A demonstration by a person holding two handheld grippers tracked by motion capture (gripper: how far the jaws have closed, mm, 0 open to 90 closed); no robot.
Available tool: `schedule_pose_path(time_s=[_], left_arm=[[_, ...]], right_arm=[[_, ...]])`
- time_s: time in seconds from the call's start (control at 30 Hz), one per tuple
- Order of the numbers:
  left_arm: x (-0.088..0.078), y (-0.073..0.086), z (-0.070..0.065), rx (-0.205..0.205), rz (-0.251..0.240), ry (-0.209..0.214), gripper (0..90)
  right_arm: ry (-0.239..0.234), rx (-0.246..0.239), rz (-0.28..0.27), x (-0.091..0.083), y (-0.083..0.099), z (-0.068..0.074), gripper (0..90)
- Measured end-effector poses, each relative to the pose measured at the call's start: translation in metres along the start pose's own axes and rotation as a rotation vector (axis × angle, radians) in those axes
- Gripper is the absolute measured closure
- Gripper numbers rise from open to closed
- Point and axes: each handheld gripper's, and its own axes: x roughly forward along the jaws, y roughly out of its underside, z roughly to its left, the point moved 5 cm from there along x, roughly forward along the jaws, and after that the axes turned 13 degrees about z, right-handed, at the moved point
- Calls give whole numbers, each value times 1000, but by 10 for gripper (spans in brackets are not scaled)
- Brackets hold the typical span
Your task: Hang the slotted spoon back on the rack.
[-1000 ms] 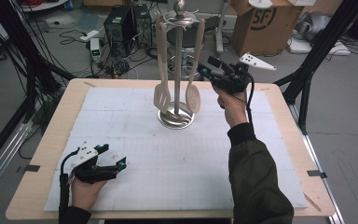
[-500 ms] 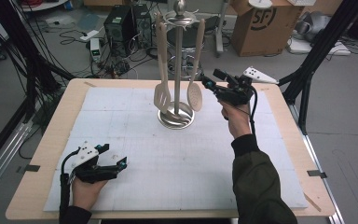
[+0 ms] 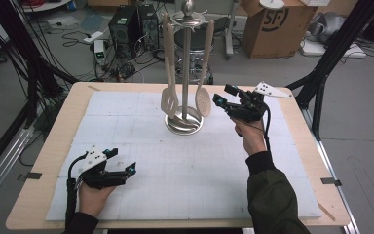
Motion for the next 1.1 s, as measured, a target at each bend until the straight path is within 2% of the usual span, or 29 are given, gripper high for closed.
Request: schedule_pose_path(time_s=[0.17,0.37,0.5,0.73,0.8,0.93,1.1], left_arm=[[2,-3,-2,4,-7,7,135],[3,-4,-2,4,-10,12,134],[5,-5,-3,3,-8,12,135],[8,-7,-4,12,-9,17,134],[8,-7,-4,12,-11,17,134],[7,-7,-5,13,-15,18,134],[6,-8,-6,13,-21,23,135]], right_arm=[[7,13,5,-6,10,0,223],[24,-2,34,-15,25,6,222],[31,-4,35,-22,36,9,222],[47,28,46,-28,51,5,220],[53,41,71,-29,54,4,215],[53,22,107,-27,56,11,212],[45,2,117,-26,56,19,210]])
